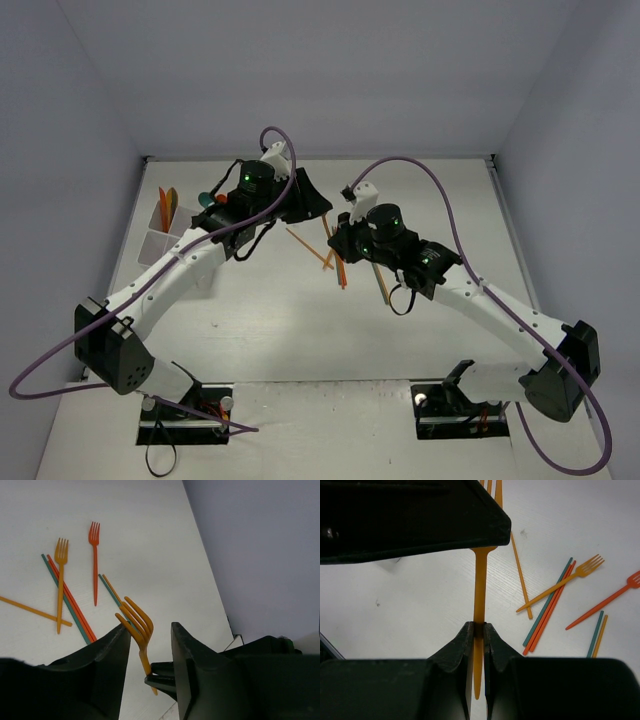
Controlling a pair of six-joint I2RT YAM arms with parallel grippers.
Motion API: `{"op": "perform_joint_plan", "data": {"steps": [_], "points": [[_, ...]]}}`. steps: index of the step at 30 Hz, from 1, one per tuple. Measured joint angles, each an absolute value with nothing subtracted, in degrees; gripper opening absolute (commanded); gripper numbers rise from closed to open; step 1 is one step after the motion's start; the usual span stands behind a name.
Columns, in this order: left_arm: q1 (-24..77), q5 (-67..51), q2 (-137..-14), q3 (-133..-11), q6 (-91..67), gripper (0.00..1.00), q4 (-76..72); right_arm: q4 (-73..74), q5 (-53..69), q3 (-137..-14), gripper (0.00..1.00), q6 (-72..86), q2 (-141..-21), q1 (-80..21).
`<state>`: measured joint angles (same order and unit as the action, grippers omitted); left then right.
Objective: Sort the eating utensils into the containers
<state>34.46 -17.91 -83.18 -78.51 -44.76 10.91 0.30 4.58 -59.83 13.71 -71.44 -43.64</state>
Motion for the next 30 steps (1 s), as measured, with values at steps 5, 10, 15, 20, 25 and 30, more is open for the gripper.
{"op": "perform_joint_plan", "data": {"steps": [5,10,15,20,25,30], "points": [[34.5,-17.7,-83.2,-78.0,-45.4,0.03,9.6,0.0,4.6,-59.8,0.03,13.9,-71.4,-43.6],[34.9,-17.7,-82.5,-77.0,-46.3,0.00,7.8,-0.2,5.0,-59.8,0.37,14.4,-71.5,-43.7],[35.0,-16.4,-80.7,-75.2,-45.5,0.00,7.5,-0.3,5.0,-59.8,0.71,14.7,-71.5,-43.8],[34.8,-11.7,-77.8,-73.9,-41.2,0.00,9.6,-0.3,4.4,-59.8,0.77,14.9,-71.5,-43.9],[32.3,-2.8,-71.3,-72.5,-31.4,0.00,15.1,-0.7,3.8,-58.4,0.78,15.0,-71.2,-43.5],[22.1,3.3,-64.6,-68.2,-23.4,0.00,16.8,-0.6,3.6,-56.0,0.78,15.0,-70.2,-42.5]]}}
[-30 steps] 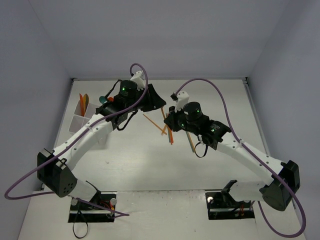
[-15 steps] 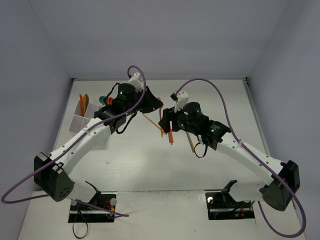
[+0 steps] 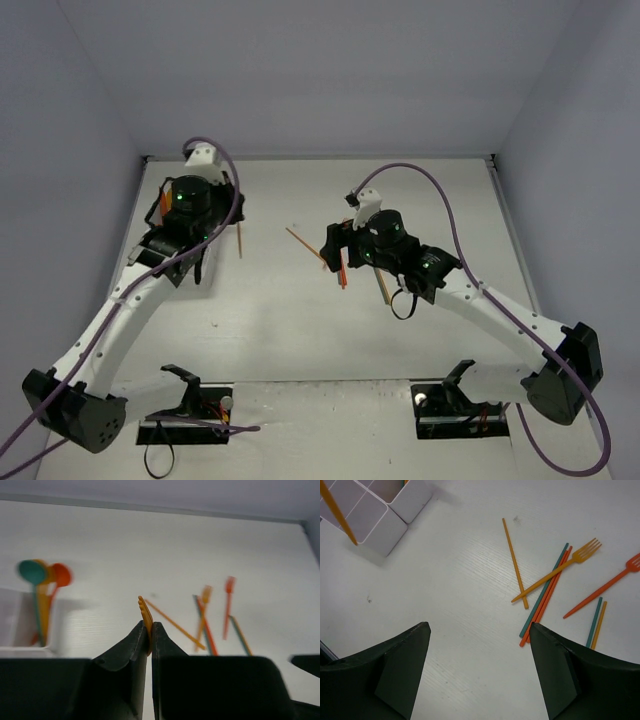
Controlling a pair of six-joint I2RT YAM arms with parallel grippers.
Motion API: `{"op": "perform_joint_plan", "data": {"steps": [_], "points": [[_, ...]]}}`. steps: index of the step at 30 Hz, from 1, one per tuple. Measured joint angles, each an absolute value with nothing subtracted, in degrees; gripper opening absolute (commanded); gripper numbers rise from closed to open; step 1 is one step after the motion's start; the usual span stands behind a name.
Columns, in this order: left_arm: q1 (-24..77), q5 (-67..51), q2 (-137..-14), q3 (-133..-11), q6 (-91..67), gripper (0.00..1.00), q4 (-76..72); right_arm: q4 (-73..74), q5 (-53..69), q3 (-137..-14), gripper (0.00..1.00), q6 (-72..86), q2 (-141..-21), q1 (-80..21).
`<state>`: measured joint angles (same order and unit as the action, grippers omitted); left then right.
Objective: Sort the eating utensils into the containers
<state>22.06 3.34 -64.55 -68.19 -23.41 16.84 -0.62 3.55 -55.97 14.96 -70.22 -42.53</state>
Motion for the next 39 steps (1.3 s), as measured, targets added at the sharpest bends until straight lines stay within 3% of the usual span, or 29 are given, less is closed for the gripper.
{"op": "perform_joint_plan", "data": {"steps": [14,30,39], "points": [[7.6,8.7,-70.8,-60.2,-7.0,0.00,12.2,0.0,3.5,-52.6,0.79,14.9,-67.4,-38.7],[6.2,6.4,-72.7,-55.5,-6.3,0.00,3.8,0.7,3.5,-48.4,0.79,14.9,-65.0,-34.1],[6.2,8.9,-67.9,-63.2,-3.5,0.00,7.5,0.7,3.5,-48.4,0.79,14.7,-65.6,-34.0]]}}
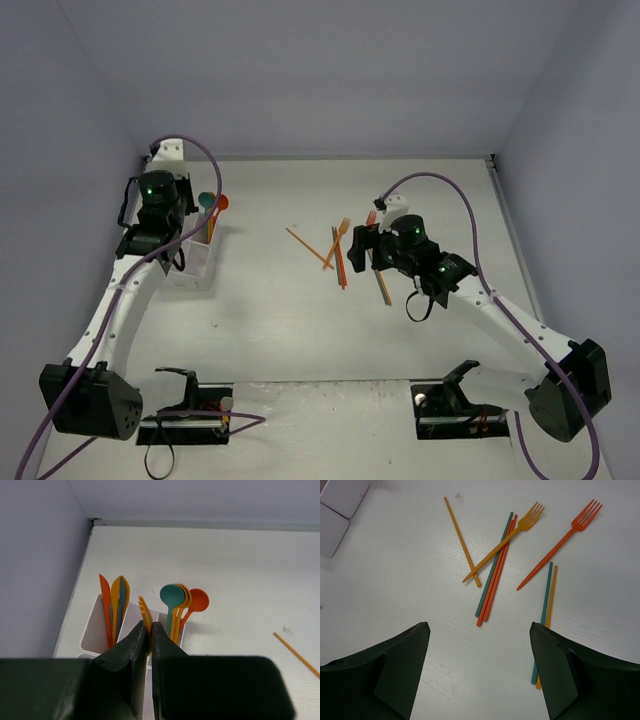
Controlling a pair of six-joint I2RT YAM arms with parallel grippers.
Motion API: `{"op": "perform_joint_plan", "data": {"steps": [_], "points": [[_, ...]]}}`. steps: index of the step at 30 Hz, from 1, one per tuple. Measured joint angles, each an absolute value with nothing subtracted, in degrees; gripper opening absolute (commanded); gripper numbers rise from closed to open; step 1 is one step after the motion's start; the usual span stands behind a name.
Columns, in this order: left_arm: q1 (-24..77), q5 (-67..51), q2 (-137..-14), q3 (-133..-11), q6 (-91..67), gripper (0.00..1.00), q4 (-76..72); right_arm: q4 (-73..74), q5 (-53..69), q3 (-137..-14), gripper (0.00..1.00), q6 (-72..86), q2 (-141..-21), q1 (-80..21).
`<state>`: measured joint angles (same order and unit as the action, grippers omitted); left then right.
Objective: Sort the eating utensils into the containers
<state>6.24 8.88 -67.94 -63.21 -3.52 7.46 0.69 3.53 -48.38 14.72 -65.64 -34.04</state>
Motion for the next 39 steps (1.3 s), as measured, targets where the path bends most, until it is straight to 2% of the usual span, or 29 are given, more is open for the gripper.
{"op": "perform_joint_plan", "data": {"steps": [11,26,29,39], "points": [[6.7,5.8,-65.9,-62.3,-9.3,0.00,8.4,0.7,4.0,-48.4,0.79,14.7,-67.0,-34.0],[6.8,9.6,-68.8,-60.1,-3.7,0.00,7.4,0.7,4.6,-48.4,0.79,14.7,-67.0,-34.0],[6.8,10.2,-69.5,-59.8,-3.4,0.05,6.6,0.7,4.6,-48.4,0.79,14.5,-67.0,-34.0],[6.5,11.7,-71.7,-56.2,-3.4,0.07,5.7,0.7,4.5,-48.4,0.79,14.4,-67.0,-33.7]]}}
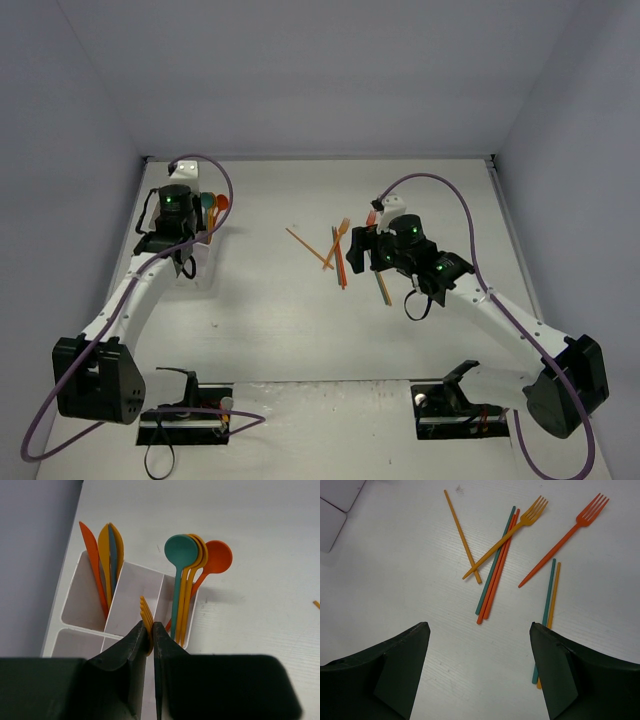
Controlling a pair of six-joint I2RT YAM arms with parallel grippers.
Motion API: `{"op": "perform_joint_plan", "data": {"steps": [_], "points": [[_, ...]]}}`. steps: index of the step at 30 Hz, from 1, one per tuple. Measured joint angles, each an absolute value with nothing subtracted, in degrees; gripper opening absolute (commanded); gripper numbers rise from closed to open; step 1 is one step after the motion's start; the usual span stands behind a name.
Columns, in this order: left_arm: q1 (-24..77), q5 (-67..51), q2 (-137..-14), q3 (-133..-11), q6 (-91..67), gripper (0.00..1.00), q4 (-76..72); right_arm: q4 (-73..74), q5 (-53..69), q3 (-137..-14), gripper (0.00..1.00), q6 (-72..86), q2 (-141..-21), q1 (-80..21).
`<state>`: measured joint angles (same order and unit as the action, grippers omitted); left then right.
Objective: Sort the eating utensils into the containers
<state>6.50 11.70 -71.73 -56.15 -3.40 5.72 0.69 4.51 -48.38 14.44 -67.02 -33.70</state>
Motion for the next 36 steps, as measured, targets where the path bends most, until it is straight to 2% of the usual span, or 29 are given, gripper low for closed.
{"op": "perform_joint_plan", "data": {"steps": [3,6,14,20,23,30,36], "points": [[6.3,12.1,-71.8,-55.6,-3.4,0.10,5.7,0.7,4.5,-48.4,0.79,14.4,-67.0,-33.7],[6.2,12.2,-71.8,-55.6,-3.5,0.20,5.7,0.7,4.5,-48.4,0.78,14.5,-67.0,-33.7],[6.2,12.3,-71.4,-54.7,-3.7,0.27,5.7,0.7,3.2,-48.4,0.76,15.0,-68.9,-33.3],[6.2,12.2,-70.0,-53.6,-4.5,0.55,6.8,1.3,0.2,-48.7,0.67,17.0,-71.8,-32.4],[6.2,11.6,-68.2,-54.4,-5.9,0.63,9.5,2.1,-1.5,-50.6,0.63,18.8,-74.9,-30.2],[6.3,6.8,-64.4,-61.7,-11.2,0.65,17.7,4.1,-3.2,-60.5,0.57,23.1,-88.8,-23.8],[7.4,3.3,-59.0,-62.1,-15.4,0.65,22.8,5.4,-4.0,-69.2,0.54,25.4,-101.2,-22.1]]}}
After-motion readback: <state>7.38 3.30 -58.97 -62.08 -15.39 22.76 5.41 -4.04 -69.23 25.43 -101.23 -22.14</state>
